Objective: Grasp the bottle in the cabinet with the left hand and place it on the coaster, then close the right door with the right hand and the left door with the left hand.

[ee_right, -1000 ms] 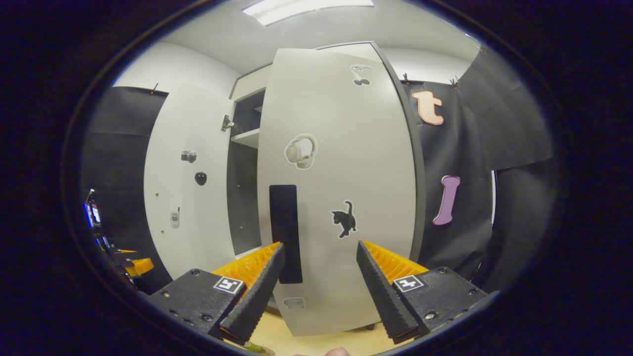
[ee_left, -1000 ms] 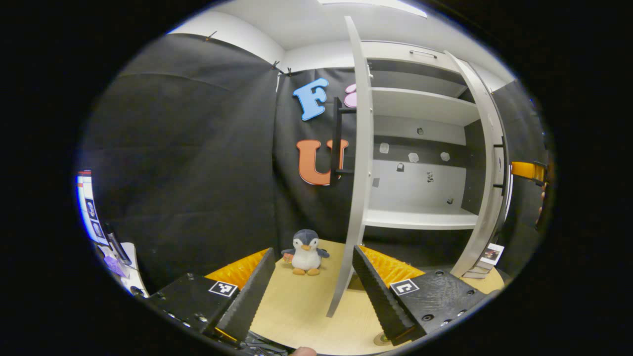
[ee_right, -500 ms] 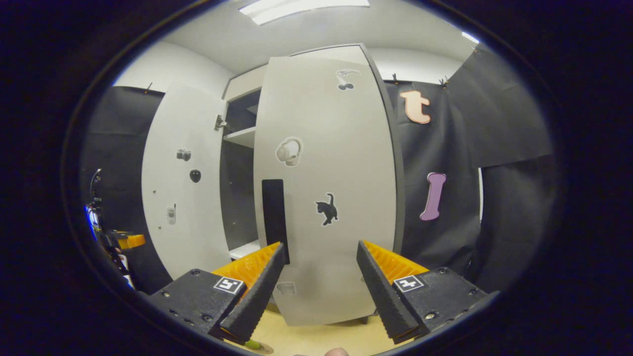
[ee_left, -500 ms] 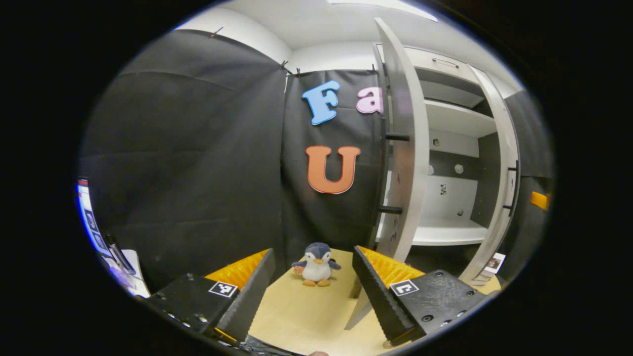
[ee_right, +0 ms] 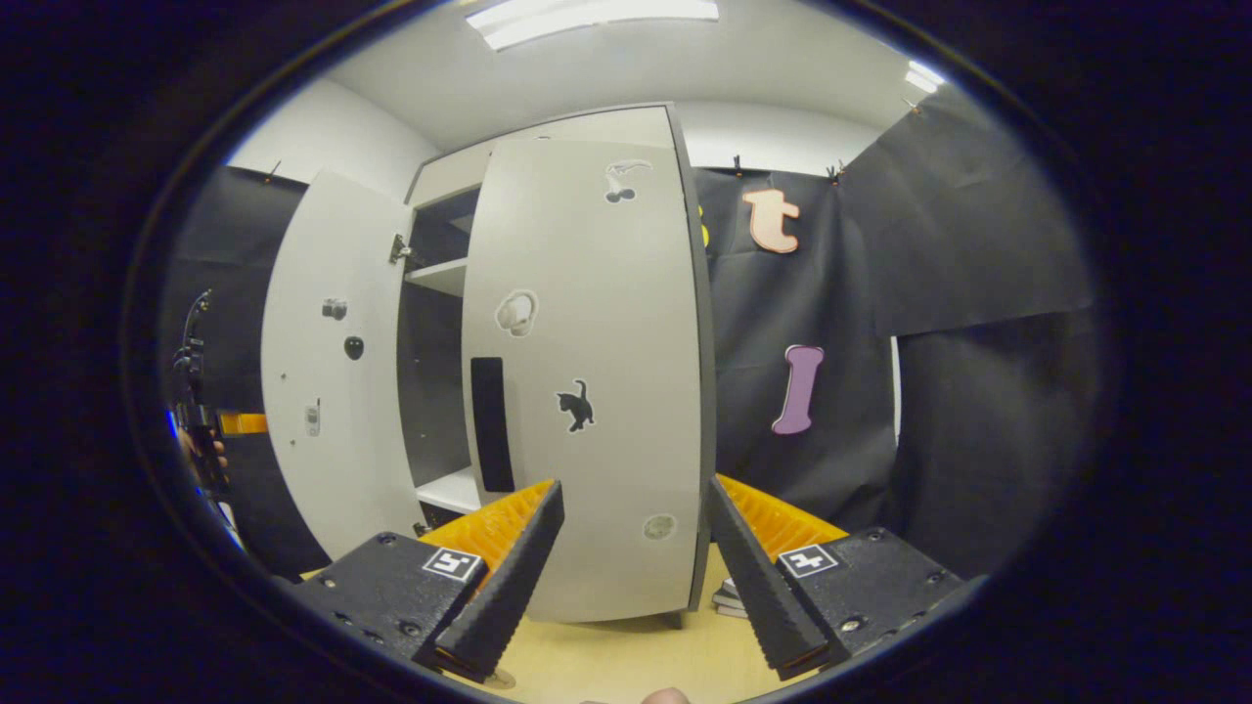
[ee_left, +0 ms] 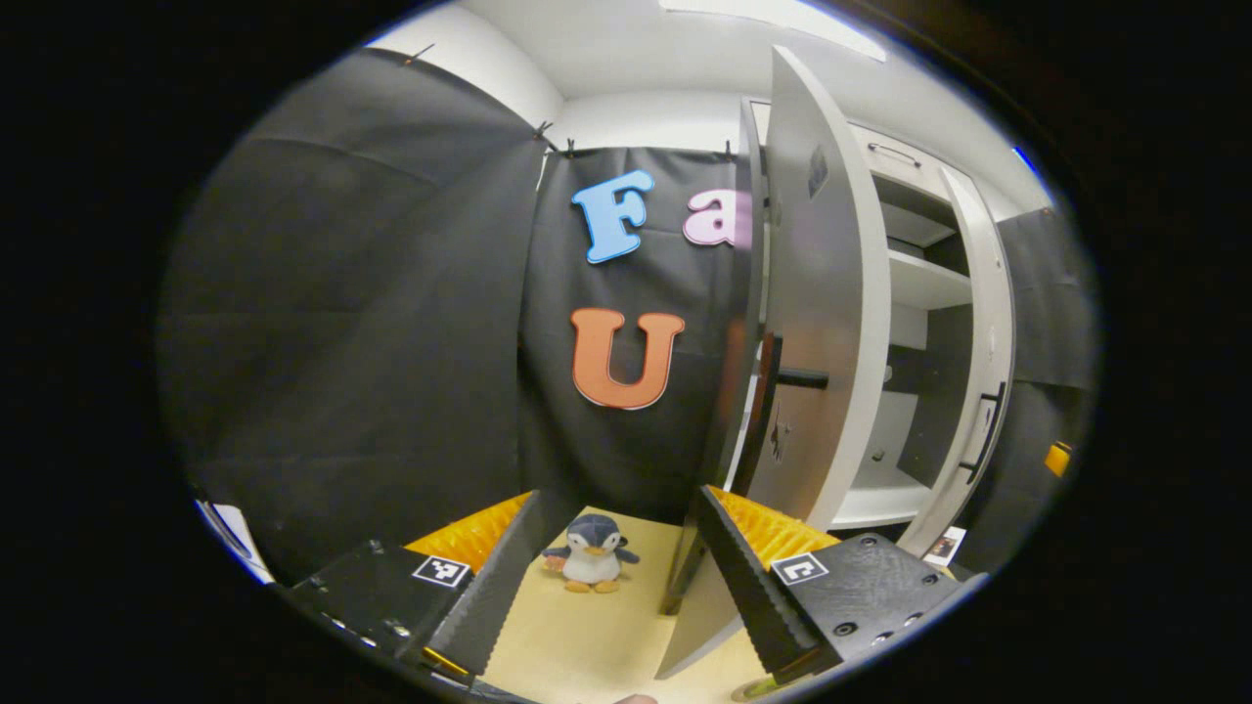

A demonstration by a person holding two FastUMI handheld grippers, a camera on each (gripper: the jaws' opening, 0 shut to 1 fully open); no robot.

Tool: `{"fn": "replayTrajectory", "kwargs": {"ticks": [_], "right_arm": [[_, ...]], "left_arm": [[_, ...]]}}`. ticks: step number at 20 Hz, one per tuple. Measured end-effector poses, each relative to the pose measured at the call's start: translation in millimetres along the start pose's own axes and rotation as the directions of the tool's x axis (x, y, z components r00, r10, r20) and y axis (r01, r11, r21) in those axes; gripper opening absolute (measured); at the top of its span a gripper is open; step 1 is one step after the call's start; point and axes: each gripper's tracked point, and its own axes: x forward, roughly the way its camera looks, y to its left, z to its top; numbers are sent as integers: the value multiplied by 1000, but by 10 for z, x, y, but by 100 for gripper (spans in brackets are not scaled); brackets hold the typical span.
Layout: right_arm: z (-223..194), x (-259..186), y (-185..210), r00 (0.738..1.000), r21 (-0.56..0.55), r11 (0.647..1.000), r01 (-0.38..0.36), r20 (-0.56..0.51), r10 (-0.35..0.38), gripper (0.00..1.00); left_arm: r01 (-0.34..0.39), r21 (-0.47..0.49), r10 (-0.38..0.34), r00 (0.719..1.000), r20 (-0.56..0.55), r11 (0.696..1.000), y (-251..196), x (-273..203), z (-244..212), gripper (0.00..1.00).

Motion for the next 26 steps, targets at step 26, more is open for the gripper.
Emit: {"fn": "replayTrajectory", "kwargs": {"ticks": [26], "right_arm": [[-236, -84, -223, 999, 38, 999, -19, -46, 20, 96]], "left_arm": [[45, 125, -51, 998, 47, 991, -387, -207, 282, 86]]}}
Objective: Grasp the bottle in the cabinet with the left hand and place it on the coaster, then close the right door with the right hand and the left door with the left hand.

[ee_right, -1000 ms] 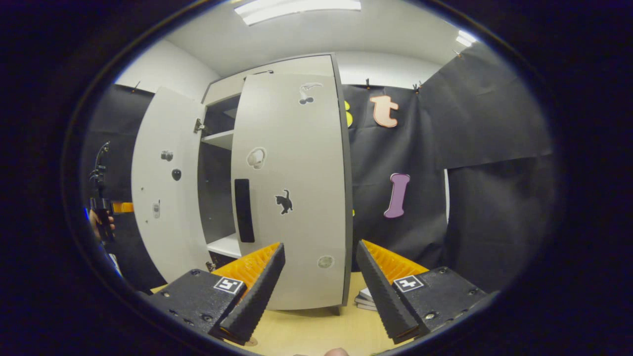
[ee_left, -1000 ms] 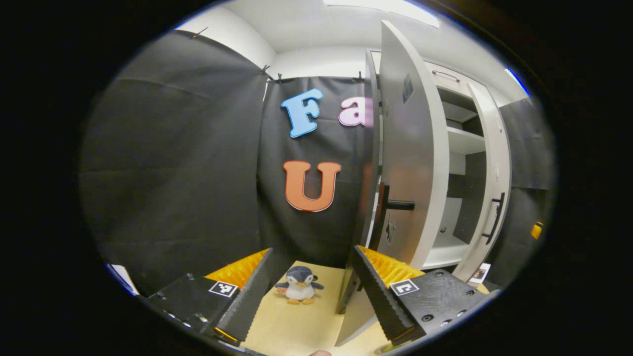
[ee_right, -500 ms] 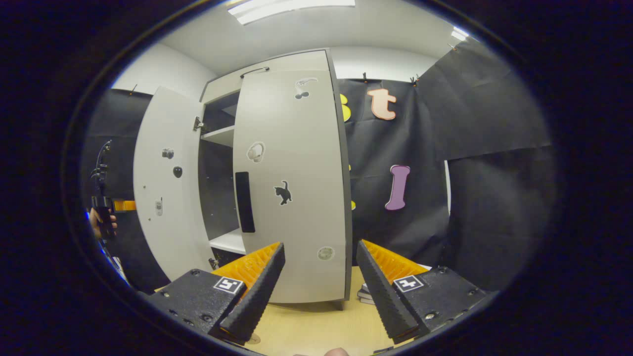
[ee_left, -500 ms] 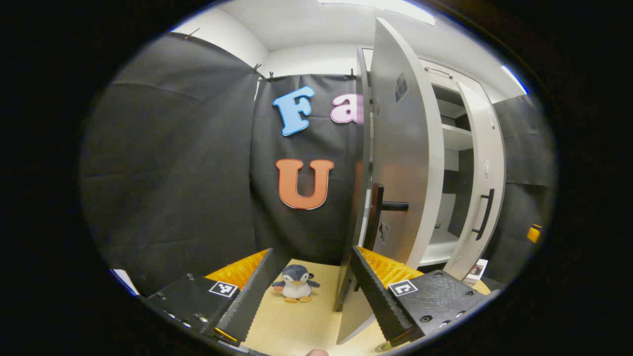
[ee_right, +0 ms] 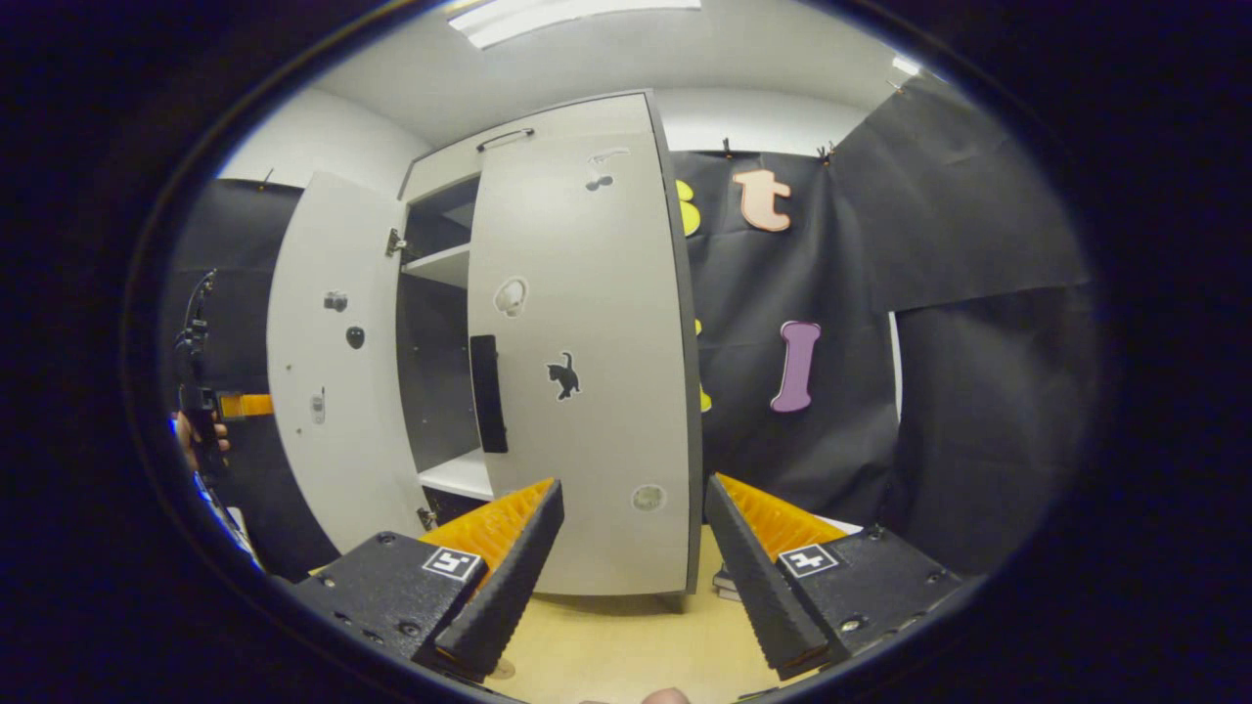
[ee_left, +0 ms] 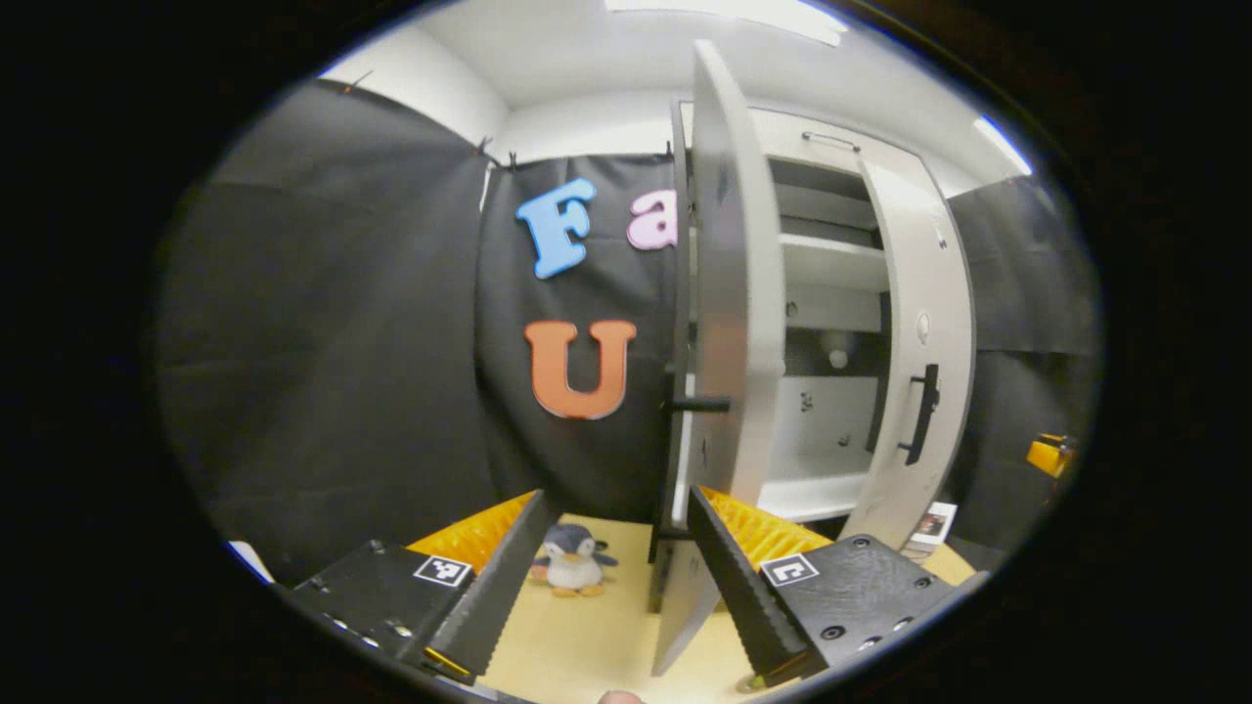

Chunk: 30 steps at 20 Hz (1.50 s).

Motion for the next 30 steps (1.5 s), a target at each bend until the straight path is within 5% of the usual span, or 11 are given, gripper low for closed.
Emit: {"fn": "replayTrajectory", "kwargs": {"ticks": [10, 11, 12, 15, 18, 19, 25, 26, 30], "right_arm": [[-2, -69, -284, 998, 3, 998, 65, -2, -65, 95], [-31, -66, -275, 998, 2, 998, 65, -8, -65, 96], [-48, -56, -266, 998, 1, 998, 63, -15, -63, 96], [-12, -62, -246, 998, -7, 998, 62, -5, -62, 93], [-42, -67, -242, 998, -7, 998, 64, -12, -64, 94], [-37, -67, -230, 998, -5, 998, 63, -12, -63, 96], [-20, -32, -45, 1000, 0, 1000, 25, -8, -25, 96], [6, -37, -24, 1000, -5, 1000, 18, 0, -18, 96], [36, -53, -112, 1000, -16, 999, 29, 10, -29, 94]], "left_arm": [[-61, -54, 60, 998, -26, 997, 297, 50, 11, 100], [-51, -69, 49, 998, -27, 996, 299, 84, 17, 100], [-37, -84, 34, 999, -35, 996, 279, 117, 12, 87], [-9, -89, 6, 999, -42, 996, 284, 181, -14, 87], [67, -158, -76, 996, -54, 985, 169, 194, -21, 100], [85, -167, -97, 993, -68, 982, 144, 183, -52, 93], [209, -87, -213, 976, -44, 974, -348, 117, -26, 100], [230, -78, -234, 971, -55, 970, -463, 104, -92, 86], [274, -76, -278, 959, -55, 959, -769, 129, -110, 100]]}}
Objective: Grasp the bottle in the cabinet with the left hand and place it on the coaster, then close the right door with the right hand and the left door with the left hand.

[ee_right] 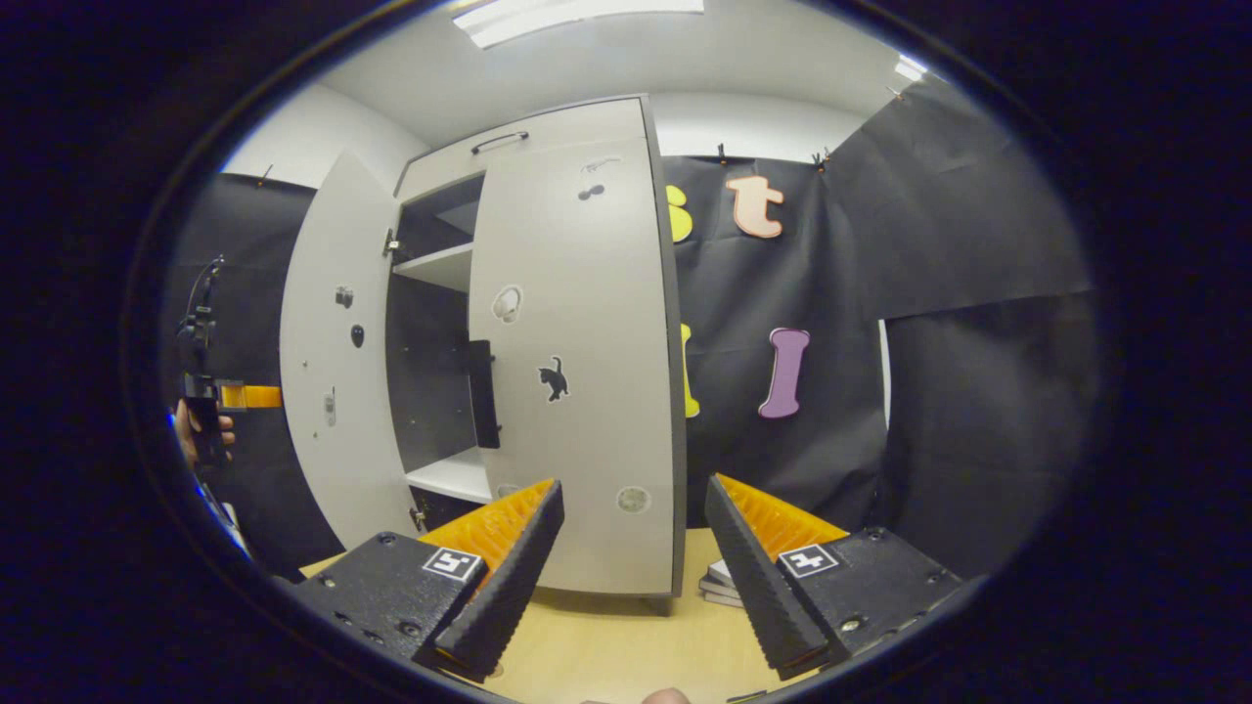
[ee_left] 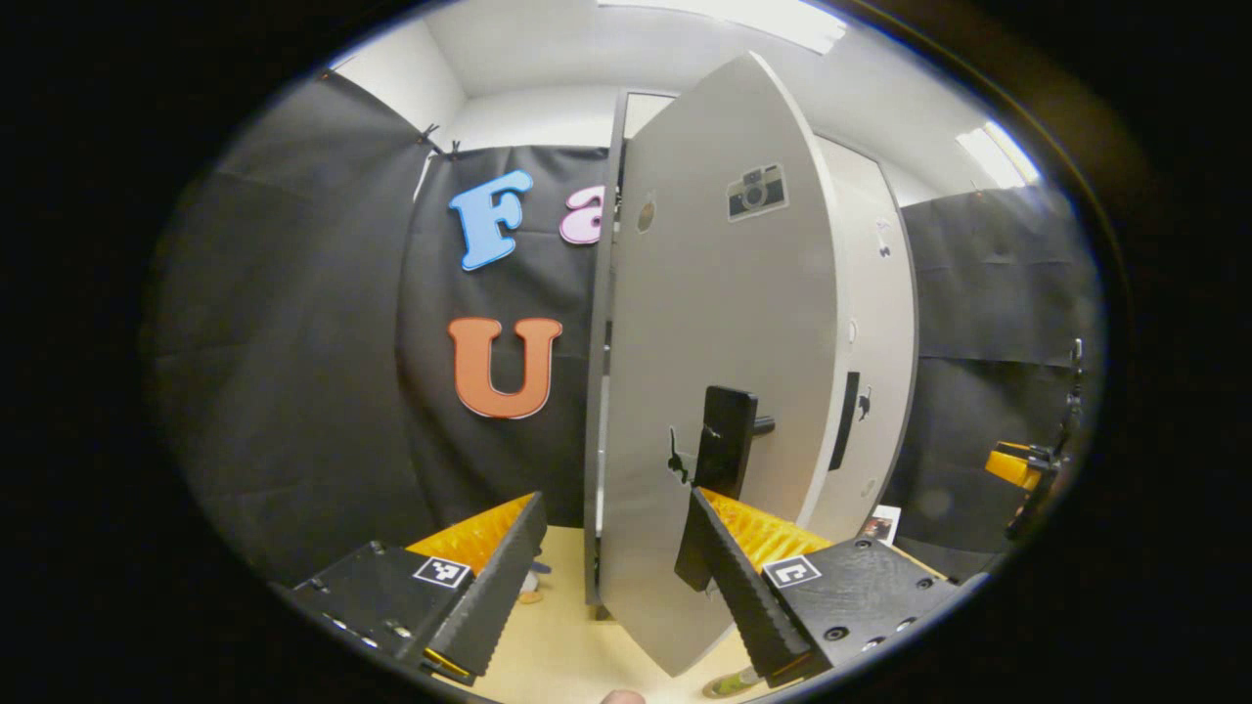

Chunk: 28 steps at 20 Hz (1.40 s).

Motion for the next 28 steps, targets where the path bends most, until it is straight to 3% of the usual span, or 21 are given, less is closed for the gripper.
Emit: {"fn": "replayTrajectory", "kwargs": {"ticks": [5, 11, 16, 17, 19, 24, 28], "right_arm": [[-18, -17, -102, 1000, 29, 1000, 12, -6, -12, 95], [29, -4, -220, 999, 22, 999, 43, 2, -43, 95], [142, -102, -280, 997, 22, 997, 69, 17, -69, 96], [199, -121, -299, 997, 25, 997, 70, 28, -71, 96], [334, -148, -295, 996, 23, 997, 76, 52, -77, 96], [708, -221, -199, 988, 1, 996, 93, 122, -93, 95], [1022, -265, -92, 980, 0, 997, 83, 183, -82, 95]], "left_arm": [[21, 0, -21, 1000, -3, 1000, -180, 150, -22, 100], [131, -31, -132, 991, -15, 991, -578, 344, -68, 100], [154, -4, -154, 988, 6, 988, -779, 385, 67, 100], [152, 4, -152, 988, 21, 988, -798, 349, 121, 100], [136, 25, -137, 989, 57, 990, -787, 280, 286, 89], [74, 11, -75, 986, 151, 997, -725, 5, 657, 100], [24, -22, -19, 979, 202, 999, -586, -260, 905, 100]]}}
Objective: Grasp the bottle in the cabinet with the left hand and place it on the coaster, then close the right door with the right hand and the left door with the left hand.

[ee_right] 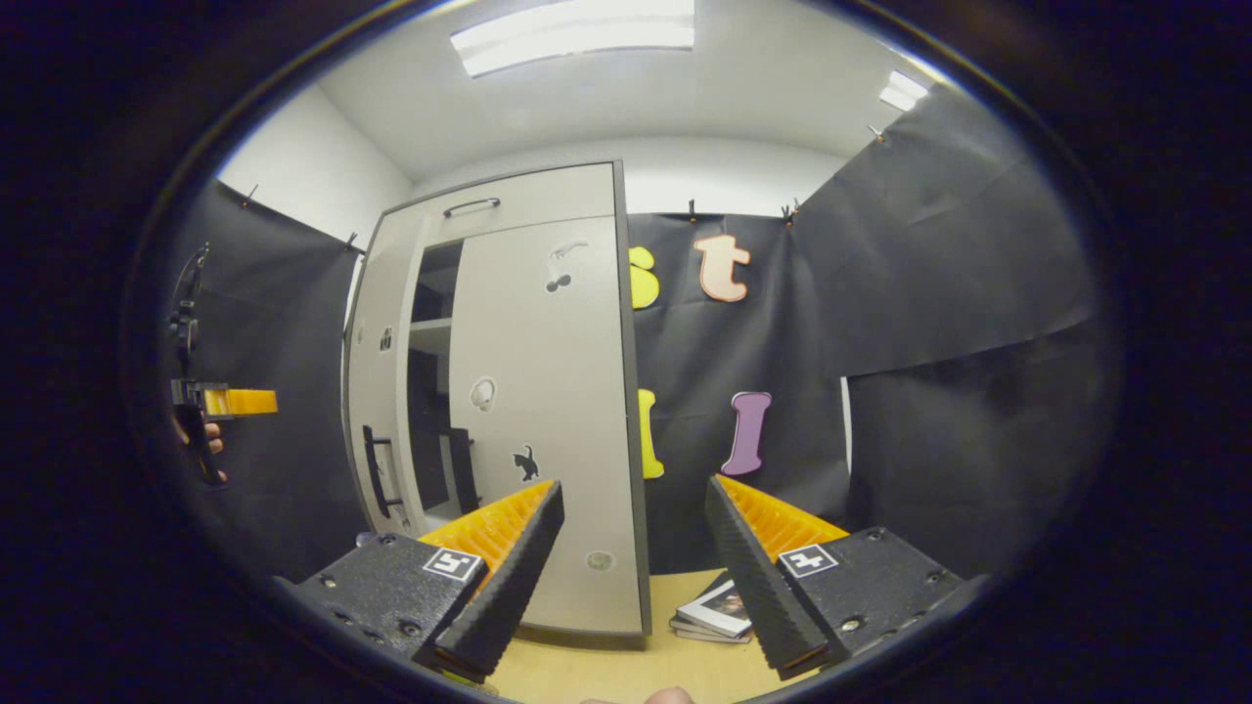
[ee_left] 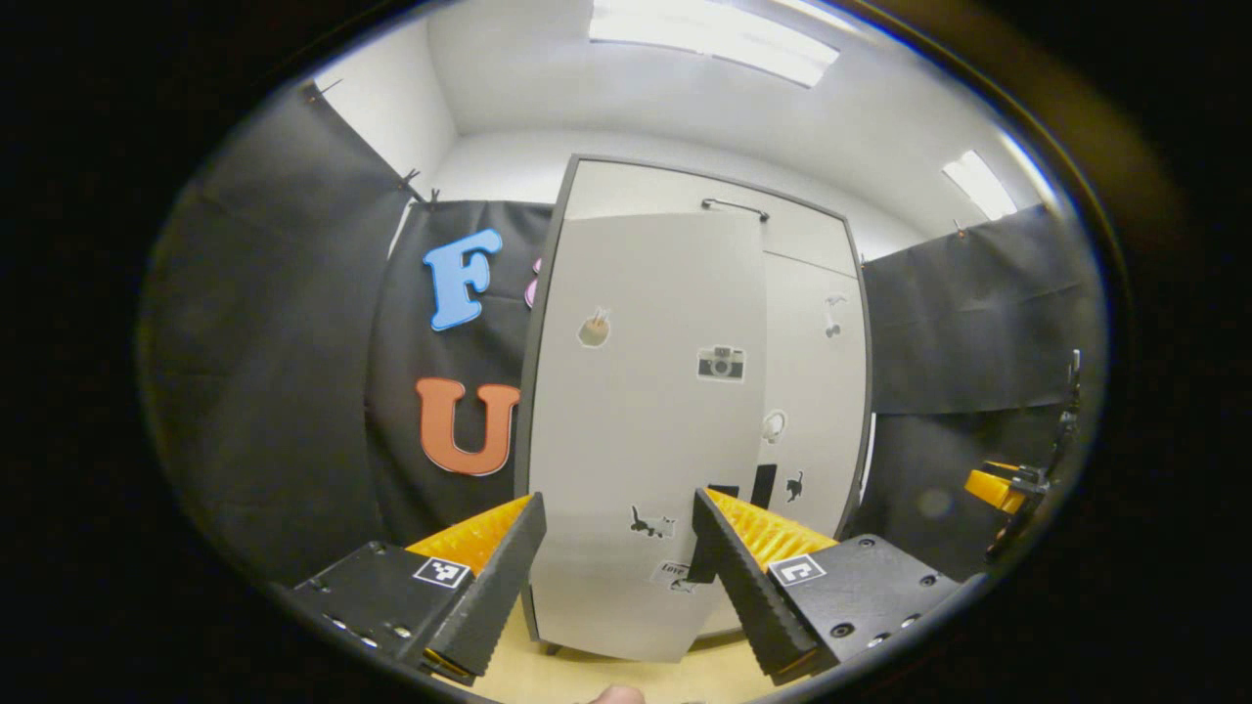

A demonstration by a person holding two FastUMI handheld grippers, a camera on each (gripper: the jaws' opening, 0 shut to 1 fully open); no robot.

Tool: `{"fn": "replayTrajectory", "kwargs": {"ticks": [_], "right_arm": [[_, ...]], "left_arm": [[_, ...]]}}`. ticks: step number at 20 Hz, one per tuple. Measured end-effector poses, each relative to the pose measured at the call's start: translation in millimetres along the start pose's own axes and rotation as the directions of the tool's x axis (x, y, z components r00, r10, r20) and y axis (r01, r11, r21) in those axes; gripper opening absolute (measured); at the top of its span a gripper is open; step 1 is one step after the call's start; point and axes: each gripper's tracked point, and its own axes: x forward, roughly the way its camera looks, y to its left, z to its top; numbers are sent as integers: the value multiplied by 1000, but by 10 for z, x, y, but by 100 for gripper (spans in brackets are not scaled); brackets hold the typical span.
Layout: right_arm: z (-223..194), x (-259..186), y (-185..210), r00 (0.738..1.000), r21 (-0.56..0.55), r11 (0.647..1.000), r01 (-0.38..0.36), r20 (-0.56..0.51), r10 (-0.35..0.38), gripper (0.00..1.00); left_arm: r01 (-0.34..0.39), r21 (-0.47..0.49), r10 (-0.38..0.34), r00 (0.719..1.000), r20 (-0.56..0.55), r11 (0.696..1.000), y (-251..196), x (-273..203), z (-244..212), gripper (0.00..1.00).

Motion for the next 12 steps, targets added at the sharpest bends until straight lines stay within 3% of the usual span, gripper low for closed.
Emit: {"fn": "replayTrajectory", "kwargs": {"ticks": [6, 12], "right_arm": [[319, 43, 157, 998, -38, 999, 7, 68, -4, 96], [405, 70, 341, 994, -77, 997, -4, 107, 12, 95]], "left_arm": [[-74, -6, 74, 995, 59, 997, 125, -256, 279, 100], [-153, 118, 142, 986, 92, 981, 171, -477, 276, 100]]}}
